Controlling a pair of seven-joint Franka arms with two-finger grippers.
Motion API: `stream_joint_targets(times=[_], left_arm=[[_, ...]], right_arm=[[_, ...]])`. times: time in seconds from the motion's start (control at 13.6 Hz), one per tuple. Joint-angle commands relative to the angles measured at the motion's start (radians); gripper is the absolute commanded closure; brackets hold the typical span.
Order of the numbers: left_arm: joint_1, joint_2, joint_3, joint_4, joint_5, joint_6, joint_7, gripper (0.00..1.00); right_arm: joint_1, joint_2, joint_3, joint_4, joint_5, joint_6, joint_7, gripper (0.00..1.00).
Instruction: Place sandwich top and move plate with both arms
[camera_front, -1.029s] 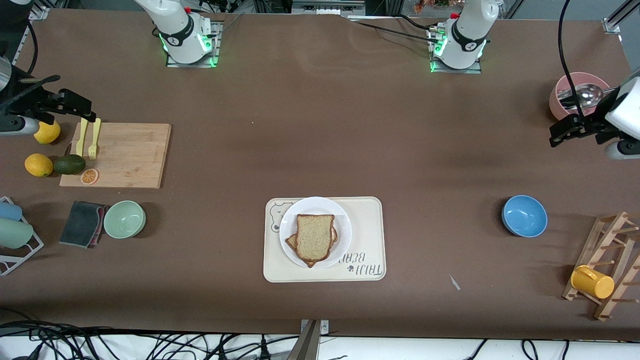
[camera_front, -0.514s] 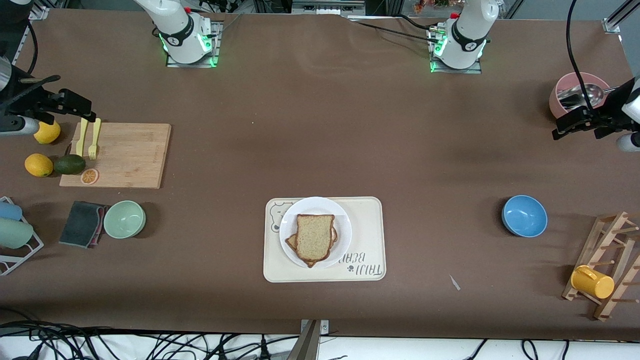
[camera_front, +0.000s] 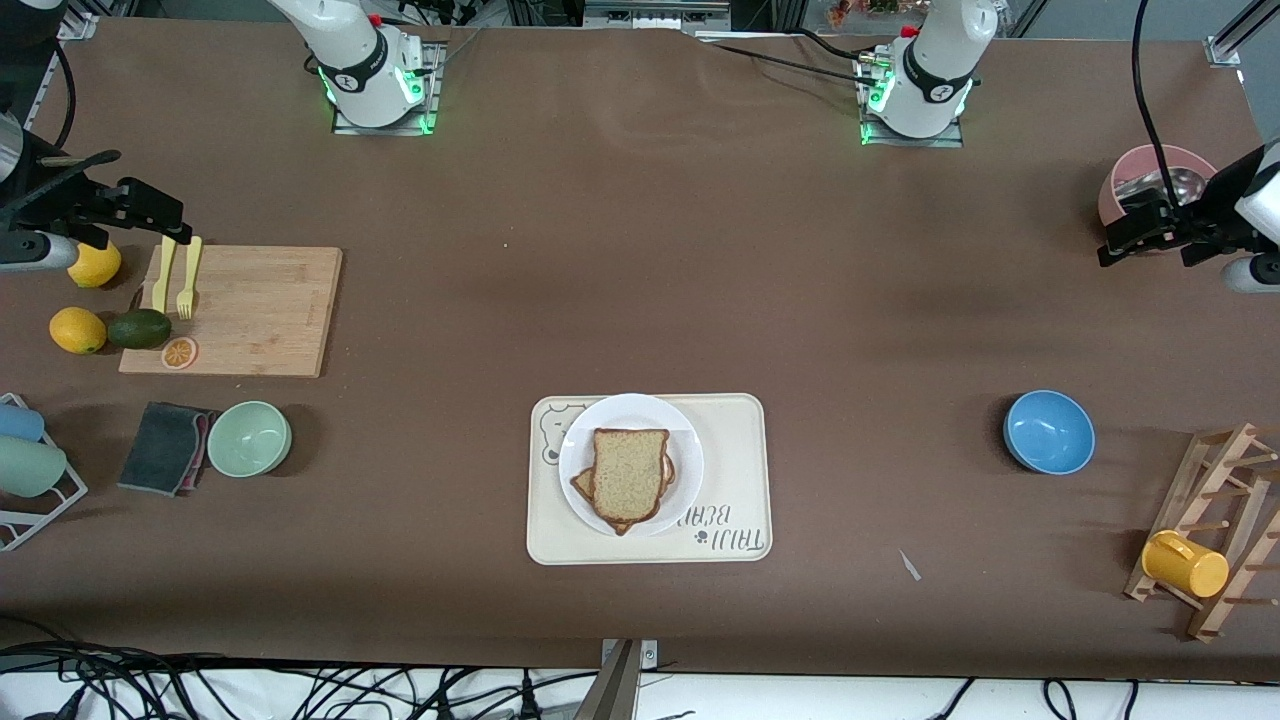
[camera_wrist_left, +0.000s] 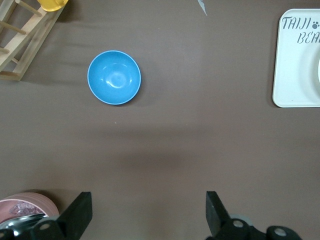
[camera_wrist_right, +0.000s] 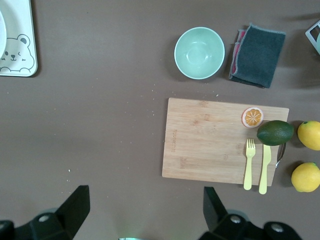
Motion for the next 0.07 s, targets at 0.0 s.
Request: stream_joint_targets(times=[0.0], left_arm=[[-0.006, -0.039, 0.002, -0.026, -0.014, -0.012, 0.008, 0.00]], right_arm=[[-0.008, -0.024, 0.002, -0.013, 0.010, -0.010, -0.007, 0.00]])
